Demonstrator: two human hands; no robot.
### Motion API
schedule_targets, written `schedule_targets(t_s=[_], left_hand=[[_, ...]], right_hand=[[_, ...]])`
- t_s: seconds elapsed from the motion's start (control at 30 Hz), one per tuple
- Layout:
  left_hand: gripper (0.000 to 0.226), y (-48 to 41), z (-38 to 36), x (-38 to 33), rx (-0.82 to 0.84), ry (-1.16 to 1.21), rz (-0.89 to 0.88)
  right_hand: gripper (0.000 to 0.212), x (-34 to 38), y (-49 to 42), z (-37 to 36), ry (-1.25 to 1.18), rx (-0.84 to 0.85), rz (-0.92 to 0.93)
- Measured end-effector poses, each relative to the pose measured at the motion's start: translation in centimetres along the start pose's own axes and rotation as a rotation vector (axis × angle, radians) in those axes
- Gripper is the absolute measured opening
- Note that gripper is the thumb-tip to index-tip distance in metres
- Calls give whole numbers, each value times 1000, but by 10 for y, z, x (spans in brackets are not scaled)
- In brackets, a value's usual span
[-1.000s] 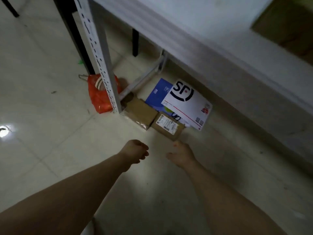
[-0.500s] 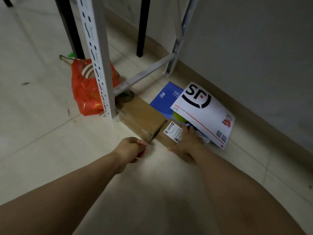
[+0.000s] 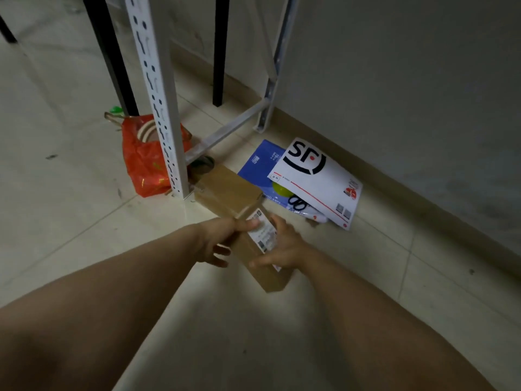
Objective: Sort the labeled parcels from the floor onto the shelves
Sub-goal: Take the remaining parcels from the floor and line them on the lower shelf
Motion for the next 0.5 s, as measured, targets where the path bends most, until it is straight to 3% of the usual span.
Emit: schedule_targets(t_s=[0.07,0.13,0.23,0.3,0.4,0.5], left_hand=[[52,13,3,-19,-20,81,-102],[36,31,7,-36,-10,190,-192],[38,54,13,-52,89,445,-266],[43,63,11,-54,188,602,-304],[40,69,14,-54,285,652,-352],[39,76,23,-54,288,585,-364]], right_hand=[[147,20,22,30,-62,-17,105],[133,31,48,63,-292,-75,143],[110,31,85,101,-707,-335,97],[95,31,101,109,-960,-380,94],[58,42,111,111,-1108,-387,180],[49,47,113,107,-1129,-381,195]])
Point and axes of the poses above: each hand's wrist, its own y-axis away from the middle knuckle, its own z-axis out of the back of the hand, x = y × z, the point moved 3 cm from there along -y, towards the middle knuckle, and after that the axes turned 1 degree about -z, right-handed, at the moved point
